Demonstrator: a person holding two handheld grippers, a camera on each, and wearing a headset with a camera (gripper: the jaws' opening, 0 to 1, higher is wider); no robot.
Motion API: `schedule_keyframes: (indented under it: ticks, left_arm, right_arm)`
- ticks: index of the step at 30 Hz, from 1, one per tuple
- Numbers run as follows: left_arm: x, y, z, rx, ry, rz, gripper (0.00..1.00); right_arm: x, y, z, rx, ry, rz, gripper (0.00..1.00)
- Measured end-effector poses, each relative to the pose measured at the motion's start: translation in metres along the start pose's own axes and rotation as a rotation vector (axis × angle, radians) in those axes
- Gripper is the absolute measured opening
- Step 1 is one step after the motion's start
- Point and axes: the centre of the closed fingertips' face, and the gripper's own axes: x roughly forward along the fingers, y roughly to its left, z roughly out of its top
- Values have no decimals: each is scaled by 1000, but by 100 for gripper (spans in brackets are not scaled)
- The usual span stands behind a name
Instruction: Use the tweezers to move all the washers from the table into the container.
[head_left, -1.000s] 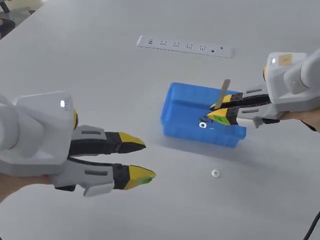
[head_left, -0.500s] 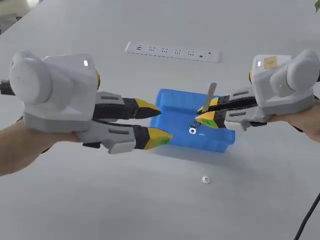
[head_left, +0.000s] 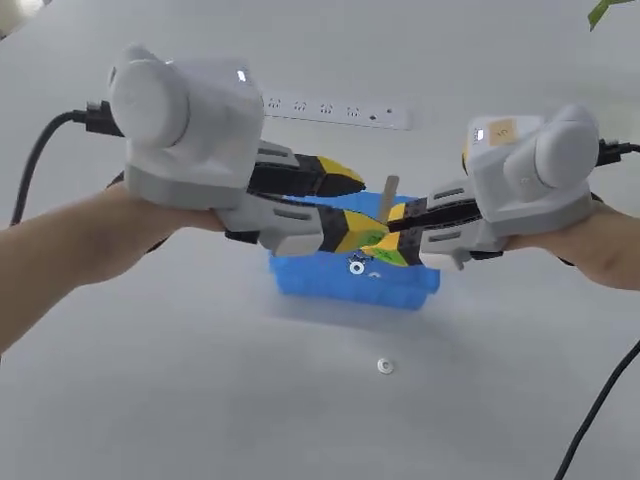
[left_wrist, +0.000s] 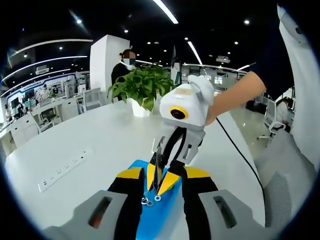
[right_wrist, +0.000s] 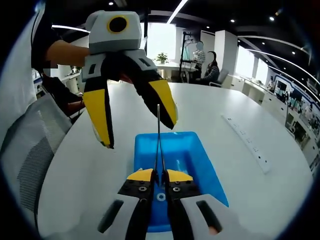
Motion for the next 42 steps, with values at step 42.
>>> schedule_keyframes:
  ticks: [42]
  left_arm:
    - [13,-7,13,108,6,-145,6]
  right_arm:
    - [-4,14,13,-14,-5,33,20]
